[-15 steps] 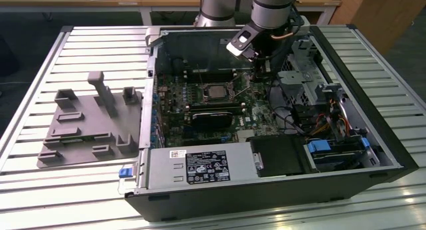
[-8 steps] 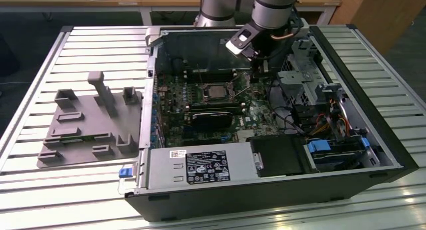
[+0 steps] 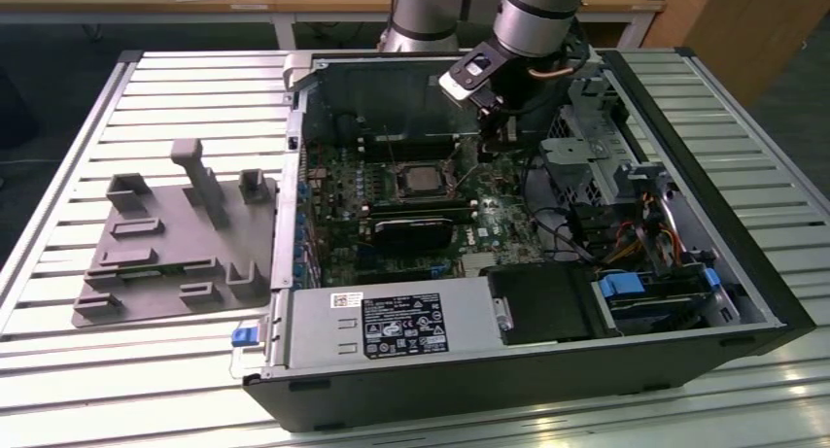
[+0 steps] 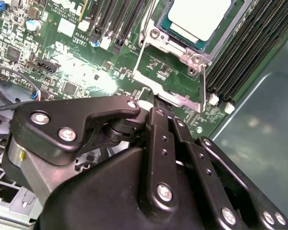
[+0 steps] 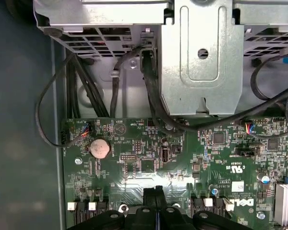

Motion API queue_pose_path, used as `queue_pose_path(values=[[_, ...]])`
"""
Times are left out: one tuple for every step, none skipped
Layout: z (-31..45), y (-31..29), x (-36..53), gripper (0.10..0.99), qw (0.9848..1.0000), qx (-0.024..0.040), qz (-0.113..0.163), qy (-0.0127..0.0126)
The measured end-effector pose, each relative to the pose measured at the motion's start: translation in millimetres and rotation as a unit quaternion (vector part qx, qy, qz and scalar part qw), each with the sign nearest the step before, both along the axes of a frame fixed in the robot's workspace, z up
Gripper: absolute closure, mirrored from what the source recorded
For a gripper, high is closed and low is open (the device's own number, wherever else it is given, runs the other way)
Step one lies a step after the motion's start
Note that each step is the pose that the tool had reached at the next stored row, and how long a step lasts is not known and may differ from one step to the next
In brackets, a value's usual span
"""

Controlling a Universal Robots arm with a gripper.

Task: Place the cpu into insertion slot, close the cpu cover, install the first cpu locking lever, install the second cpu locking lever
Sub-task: 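Close the cpu cover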

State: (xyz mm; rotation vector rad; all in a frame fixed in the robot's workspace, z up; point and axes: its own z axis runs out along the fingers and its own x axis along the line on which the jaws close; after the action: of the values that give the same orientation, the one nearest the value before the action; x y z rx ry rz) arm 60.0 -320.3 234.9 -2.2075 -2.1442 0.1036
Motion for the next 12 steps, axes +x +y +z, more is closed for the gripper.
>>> queue_pose_path(values=[[0.0, 0.0, 0.0, 0.984, 1.0000, 0.0000, 0.000, 0.0001], [0.0, 0.0, 0.0, 0.984, 1.0000, 0.0000, 0.000, 0.0002], [0.0, 0.0, 0.0, 0.984, 1.0000, 0.0000, 0.000, 0.0004], [0.0, 0.0, 0.0, 0.984, 1.0000, 0.0000, 0.000, 0.0004], [0.0, 0.0, -0.5, 0.984, 1.0000, 0.0001, 0.000, 0.0002], [0.0, 0.0, -1.9, 0.984, 1.0000, 0.0001, 0.000, -0.0005], [-0.1, 0.0, -4.1, 0.984, 1.0000, 0.0001, 0.000, -0.0020], [0.0, 0.0, -6.3, 0.984, 1.0000, 0.0000, 0.000, -0.0035], [0.0, 0.0, -8.6, 0.984, 1.0000, 0.0001, 0.000, -0.0049], [0.0, 0.0, -10.9, 0.984, 1.0000, 0.0001, 0.000, -0.0063], [0.0, 0.0, -13.5, 0.984, 1.0000, 0.0000, 0.000, -0.0078], [0.0, 0.0, -16.3, 0.984, 1.0000, 0.0000, 0.000, -0.0098]])
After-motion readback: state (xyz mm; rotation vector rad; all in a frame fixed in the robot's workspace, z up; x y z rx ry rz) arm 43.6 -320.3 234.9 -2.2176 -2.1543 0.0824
